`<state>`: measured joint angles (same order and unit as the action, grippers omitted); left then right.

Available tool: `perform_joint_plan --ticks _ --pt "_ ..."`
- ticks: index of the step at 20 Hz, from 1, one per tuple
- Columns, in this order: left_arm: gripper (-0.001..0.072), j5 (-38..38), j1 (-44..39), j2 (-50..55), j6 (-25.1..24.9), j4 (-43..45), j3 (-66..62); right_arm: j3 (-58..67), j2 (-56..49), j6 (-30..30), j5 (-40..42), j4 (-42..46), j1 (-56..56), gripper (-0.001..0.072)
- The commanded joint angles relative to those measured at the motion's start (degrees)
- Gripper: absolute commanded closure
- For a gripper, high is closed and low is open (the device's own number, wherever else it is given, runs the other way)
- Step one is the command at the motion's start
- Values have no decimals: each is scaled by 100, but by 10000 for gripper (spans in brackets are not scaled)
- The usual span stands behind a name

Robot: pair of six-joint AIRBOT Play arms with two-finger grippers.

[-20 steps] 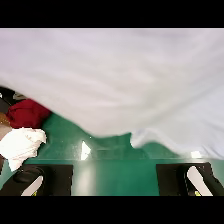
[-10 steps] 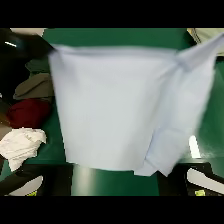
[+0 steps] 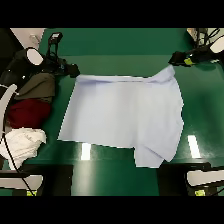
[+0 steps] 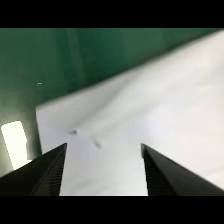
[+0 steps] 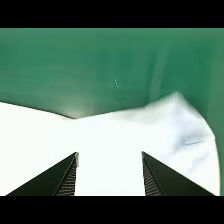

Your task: Fold the shirts.

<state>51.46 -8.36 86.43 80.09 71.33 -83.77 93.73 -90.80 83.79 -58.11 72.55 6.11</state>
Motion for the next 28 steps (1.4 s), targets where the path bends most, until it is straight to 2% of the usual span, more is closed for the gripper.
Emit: perform_joint_plan --ticks 1,4,6,9,11,14,18,23,28 --pt "166 638 260 98 -4 164 -262 -15 -13 35 -315 -319 -98 260" --pt "166 2234 999 -83 -92 175 -474 -28 457 -116 -1692 -411 -407 262" --pt "166 2618 1478 -459 -116 81 118 -389 920 -275 -2304 -417 -535 282" --pt "166 2538 1838 -1434 -431 -136 1932 -1484 1735 -297 -2492 -437 -529 284" --pt "166 2448 1834 -2065 -581 -262 3154 -2173 2175 -439 -2406 -896 -522 284" --pt "165 2304 1836 -2599 -710 -369 4323 -2874 2638 -544 -2201 -1408 -616 284" --pt "166 2302 1834 -2645 -706 -503 4937 -3359 3005 -544 -2085 -1445 -634 284" --pt "167 2251 1834 -2645 -704 -599 5123 -3390 3292 -542 -1998 -1408 -634 284" --pt "168 1816 1834 -2643 -704 -866 5128 -3390 3497 -538 -1987 -1388 -634 284"
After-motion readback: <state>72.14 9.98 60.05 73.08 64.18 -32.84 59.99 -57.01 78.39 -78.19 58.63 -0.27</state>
